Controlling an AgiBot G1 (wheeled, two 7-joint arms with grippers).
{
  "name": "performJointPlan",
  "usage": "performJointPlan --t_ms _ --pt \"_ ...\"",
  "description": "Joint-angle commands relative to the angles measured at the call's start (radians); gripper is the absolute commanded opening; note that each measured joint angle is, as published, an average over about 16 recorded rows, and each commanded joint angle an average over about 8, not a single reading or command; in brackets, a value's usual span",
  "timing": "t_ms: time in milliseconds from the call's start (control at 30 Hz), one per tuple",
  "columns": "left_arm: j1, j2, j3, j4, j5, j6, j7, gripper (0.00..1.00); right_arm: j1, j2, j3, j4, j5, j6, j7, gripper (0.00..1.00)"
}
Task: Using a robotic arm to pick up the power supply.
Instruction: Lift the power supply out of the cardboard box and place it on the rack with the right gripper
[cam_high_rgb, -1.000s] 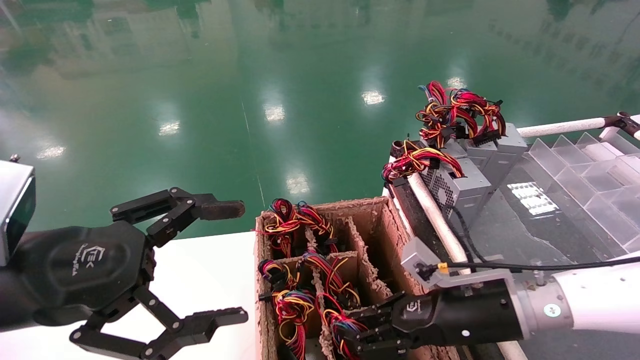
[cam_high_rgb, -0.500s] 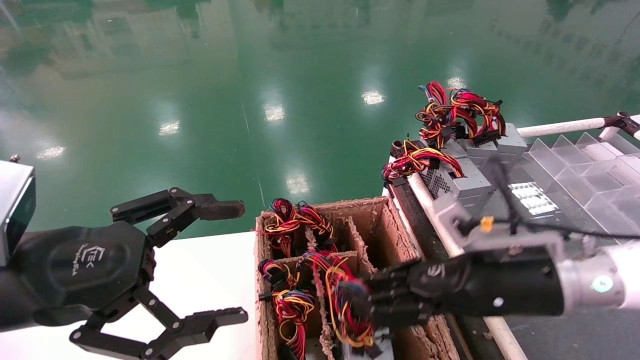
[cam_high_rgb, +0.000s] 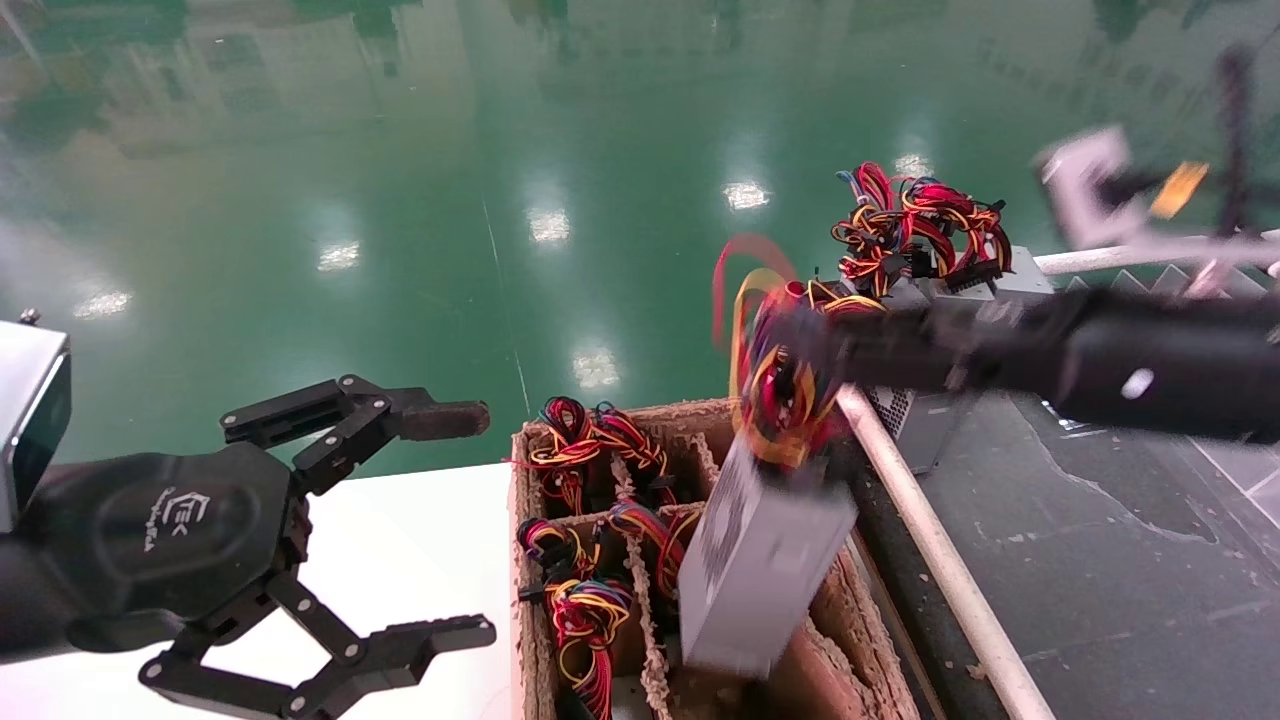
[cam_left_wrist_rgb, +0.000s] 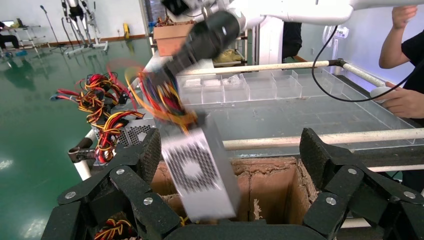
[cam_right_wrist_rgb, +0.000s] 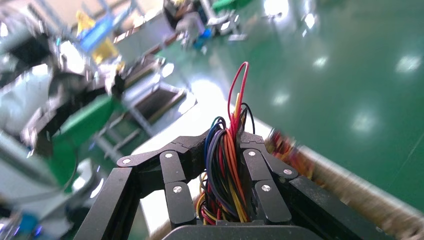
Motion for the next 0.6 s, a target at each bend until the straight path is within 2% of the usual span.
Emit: performJointPlan --t_ms 33,333,600 --pt "0.000 0.000 0.000 0.000 0.000 0.000 0.000 1.00 0.028 0.006 0.004 -0.021 0.018 0.000 0.012 0.00" --pt "0.000 0.000 0.000 0.000 0.000 0.000 0.000 1.00 0.095 0.042 0.010 -0.130 0.063 0.004 0.034 0.00" --pt "0.000 0.000 0.000 0.000 0.000 0.000 0.000 1.00 0.109 0.078 -0.003 -0.247 0.060 0.004 0.018 0.00"
